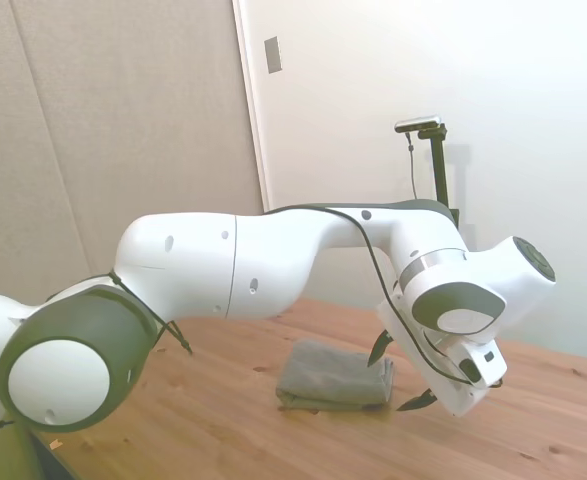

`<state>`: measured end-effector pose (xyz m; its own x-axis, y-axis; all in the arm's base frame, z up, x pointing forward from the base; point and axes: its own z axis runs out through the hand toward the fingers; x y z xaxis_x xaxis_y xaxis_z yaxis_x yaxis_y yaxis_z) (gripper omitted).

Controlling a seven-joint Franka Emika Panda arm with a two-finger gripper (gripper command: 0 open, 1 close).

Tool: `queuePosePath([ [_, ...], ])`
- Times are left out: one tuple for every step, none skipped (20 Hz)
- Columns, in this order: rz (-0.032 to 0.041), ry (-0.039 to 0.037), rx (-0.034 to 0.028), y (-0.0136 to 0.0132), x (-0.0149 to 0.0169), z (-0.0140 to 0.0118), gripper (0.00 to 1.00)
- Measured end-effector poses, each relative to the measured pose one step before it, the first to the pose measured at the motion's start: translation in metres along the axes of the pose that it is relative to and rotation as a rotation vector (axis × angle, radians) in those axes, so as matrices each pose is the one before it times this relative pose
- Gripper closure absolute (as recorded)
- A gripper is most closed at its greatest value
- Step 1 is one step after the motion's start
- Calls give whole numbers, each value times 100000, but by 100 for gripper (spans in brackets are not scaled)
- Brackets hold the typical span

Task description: Unfold the towel

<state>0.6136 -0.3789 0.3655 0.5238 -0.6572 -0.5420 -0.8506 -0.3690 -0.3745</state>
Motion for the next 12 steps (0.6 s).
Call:
queuePosePath([
  [-597,-1711,-379,-168,17,366,0],
  [-296,-999,-260,-119,130,369,0],
  [-230,-823,-218,-117,107,320,100],
  [-65,-252,-93,-98,181,240,100],
  [162,-19,-70,-52,179,148,100],
  [334,-15,-87,-2,188,138,100],
  [157,-97,-84,-17,191,177,100],
  [145,-179,-71,-42,183,212,100],
  [61,-302,-56,-61,180,264,100],
  [12,-395,-20,-88,144,289,100],
  [25,-277,-46,-32,155,232,100],
  [-39,-177,-53,-53,121,160,100],
])
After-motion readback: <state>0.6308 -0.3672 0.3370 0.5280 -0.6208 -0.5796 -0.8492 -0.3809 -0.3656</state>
